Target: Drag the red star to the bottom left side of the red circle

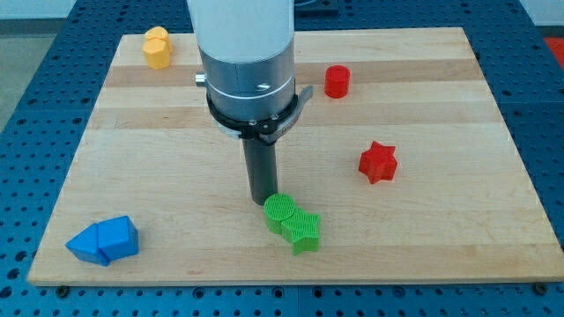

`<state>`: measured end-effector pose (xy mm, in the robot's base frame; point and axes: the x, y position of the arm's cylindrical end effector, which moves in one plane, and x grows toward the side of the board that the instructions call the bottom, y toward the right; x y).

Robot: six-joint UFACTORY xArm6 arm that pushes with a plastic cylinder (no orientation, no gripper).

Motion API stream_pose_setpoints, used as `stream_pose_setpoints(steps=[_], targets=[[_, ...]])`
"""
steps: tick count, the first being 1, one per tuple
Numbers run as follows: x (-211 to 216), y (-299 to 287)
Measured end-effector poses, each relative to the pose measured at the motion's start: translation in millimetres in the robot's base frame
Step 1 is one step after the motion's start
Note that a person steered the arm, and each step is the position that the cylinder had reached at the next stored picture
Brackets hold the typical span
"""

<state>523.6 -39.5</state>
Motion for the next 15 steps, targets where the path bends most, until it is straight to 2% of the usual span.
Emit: stream_pose_setpoints(steps=[2,4,6,8,9,11,12,13,14,15], targets=[[-18.1,-8.6],[-18.2,-8.6],[-47.8,-5.3],[-33.6,69.6],[9.7,79.9],[26.4,174.8],[24.7,175.1],[5.0,174.2],[-16.0,164.0],[-16.0,143.7]])
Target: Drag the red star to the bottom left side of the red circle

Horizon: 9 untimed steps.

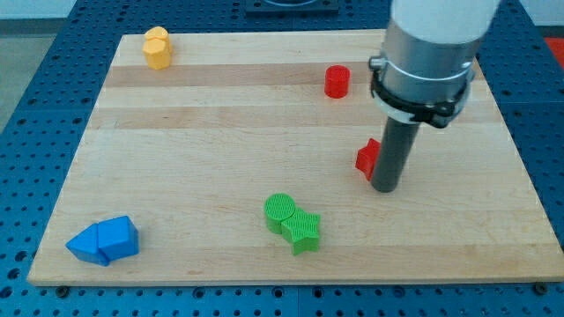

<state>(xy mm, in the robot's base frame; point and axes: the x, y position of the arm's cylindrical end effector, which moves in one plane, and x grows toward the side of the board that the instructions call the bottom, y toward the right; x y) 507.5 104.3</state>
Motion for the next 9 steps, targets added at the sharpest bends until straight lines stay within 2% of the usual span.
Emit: stream_pose_setpoints(steps=[1,4,5,7,9], targets=[[0.0,-15.7],[-4.2,37.8],[-18.0,35.0],[-22.2,-8.6],[-25.4,-26.9]])
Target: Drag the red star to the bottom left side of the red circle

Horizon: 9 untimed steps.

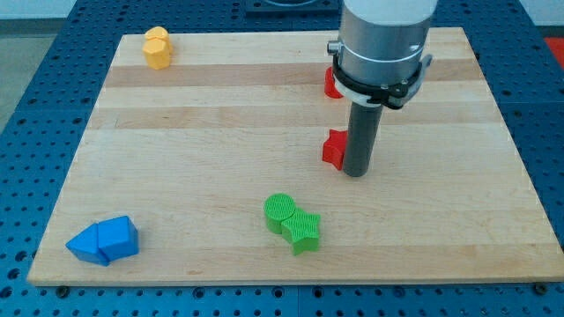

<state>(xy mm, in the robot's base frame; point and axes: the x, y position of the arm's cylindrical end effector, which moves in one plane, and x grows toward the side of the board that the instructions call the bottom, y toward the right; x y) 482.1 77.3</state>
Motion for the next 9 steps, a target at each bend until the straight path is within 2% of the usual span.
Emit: stream_pose_setpoints(steps=[2,4,9], targets=[[-18.2,-0.4],[-18.2,-29.3],[-39.4,-41.7]])
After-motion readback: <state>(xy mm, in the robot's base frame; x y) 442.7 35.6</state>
